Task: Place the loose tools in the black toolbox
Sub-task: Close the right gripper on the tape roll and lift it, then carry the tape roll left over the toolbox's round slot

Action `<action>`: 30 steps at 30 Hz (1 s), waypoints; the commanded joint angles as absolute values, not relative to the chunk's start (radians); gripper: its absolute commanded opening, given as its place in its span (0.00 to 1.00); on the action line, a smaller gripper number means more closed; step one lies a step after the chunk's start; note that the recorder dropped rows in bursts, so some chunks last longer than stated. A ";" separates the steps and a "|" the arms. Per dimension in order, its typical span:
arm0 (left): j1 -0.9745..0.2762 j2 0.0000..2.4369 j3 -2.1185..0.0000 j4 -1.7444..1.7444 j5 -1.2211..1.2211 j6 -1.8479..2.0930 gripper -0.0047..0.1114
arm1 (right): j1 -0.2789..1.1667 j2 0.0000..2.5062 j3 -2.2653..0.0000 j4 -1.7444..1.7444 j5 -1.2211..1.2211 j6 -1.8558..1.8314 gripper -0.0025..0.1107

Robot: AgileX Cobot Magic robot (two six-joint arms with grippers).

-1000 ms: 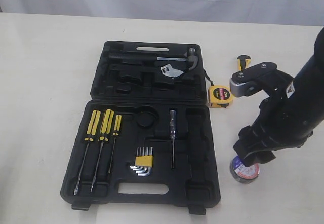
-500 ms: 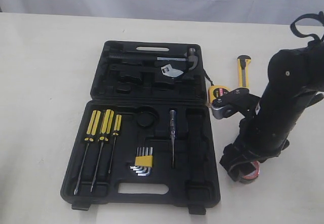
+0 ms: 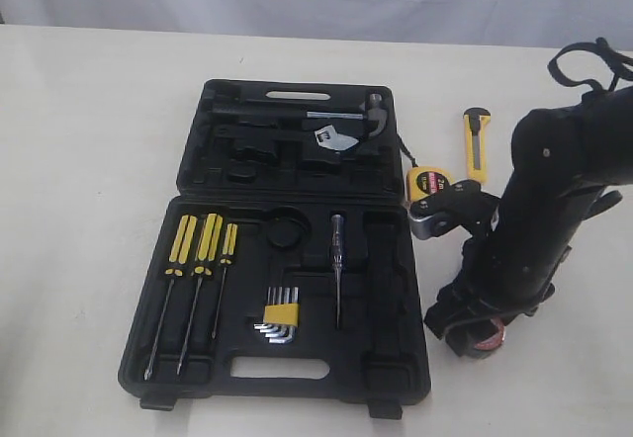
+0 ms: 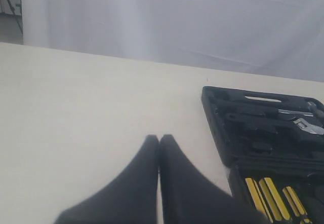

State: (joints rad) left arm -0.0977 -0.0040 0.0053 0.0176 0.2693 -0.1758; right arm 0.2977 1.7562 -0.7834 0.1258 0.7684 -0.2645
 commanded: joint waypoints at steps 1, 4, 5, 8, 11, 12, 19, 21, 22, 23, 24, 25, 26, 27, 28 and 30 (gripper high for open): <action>-0.103 0.000 0.000 0.014 0.270 -0.175 0.04 | 0.299 1.722 -0.836 0.129 0.834 -0.247 0.34; -0.103 0.000 0.000 0.014 0.270 -0.175 0.04 | 0.299 1.691 -0.909 0.129 0.935 -0.245 0.34; -0.103 0.000 0.000 0.014 0.270 -0.175 0.04 | 0.299 1.677 -0.938 0.129 0.956 -0.243 0.34; -0.103 0.000 0.000 0.014 0.270 -0.175 0.04 | 0.299 1.642 -1.039 0.138 1.021 -0.188 0.34; -0.103 0.000 0.000 0.014 0.270 -0.175 0.04 | 0.329 1.642 -1.157 0.148 1.056 -0.179 0.34; -0.103 0.000 0.000 0.014 0.270 -0.175 0.04 | 0.348 1.647 -1.189 0.148 1.061 -0.179 0.34; -0.103 0.000 0.000 0.014 0.270 -0.175 0.04 | 0.523 1.773 -1.421 0.144 1.063 -0.172 0.34; -0.103 0.000 0.000 0.014 0.270 -0.175 0.04 | 0.565 1.831 -1.490 0.130 1.066 -0.168 0.34; -0.103 0.000 0.000 0.014 0.270 -0.175 0.04 | 0.578 1.863 -1.525 0.113 1.066 -0.148 0.34; -0.103 0.000 0.000 0.014 0.270 -0.175 0.04 | 0.585 1.890 -1.553 0.103 1.072 -0.124 0.34; -0.103 0.000 0.000 0.014 0.270 -0.175 0.04 | 0.585 1.920 -1.587 0.103 1.081 -0.103 0.34; -0.103 0.000 0.000 0.014 0.270 -0.175 0.04 | 0.585 1.951 -1.620 0.105 1.094 -0.091 0.34; -0.103 0.000 0.000 0.014 0.270 -0.175 0.04 | 0.585 1.974 -1.645 0.106 1.106 -0.089 0.34; -0.103 0.000 0.000 0.014 0.270 -0.175 0.04 | 0.585 2.002 -1.672 0.106 1.120 -0.089 0.34; -0.103 0.000 0.000 0.014 0.270 -0.175 0.04 | 0.585 2.028 -1.697 0.106 1.130 -0.086 0.34; -0.103 0.000 0.000 0.014 0.270 -0.175 0.04 | 0.585 2.075 -1.734 0.106 1.146 -0.070 0.34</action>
State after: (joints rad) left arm -0.0977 -0.0040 0.0053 0.0176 0.2693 -0.1758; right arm 0.5881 2.0206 -1.6803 0.1160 1.1126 -0.0922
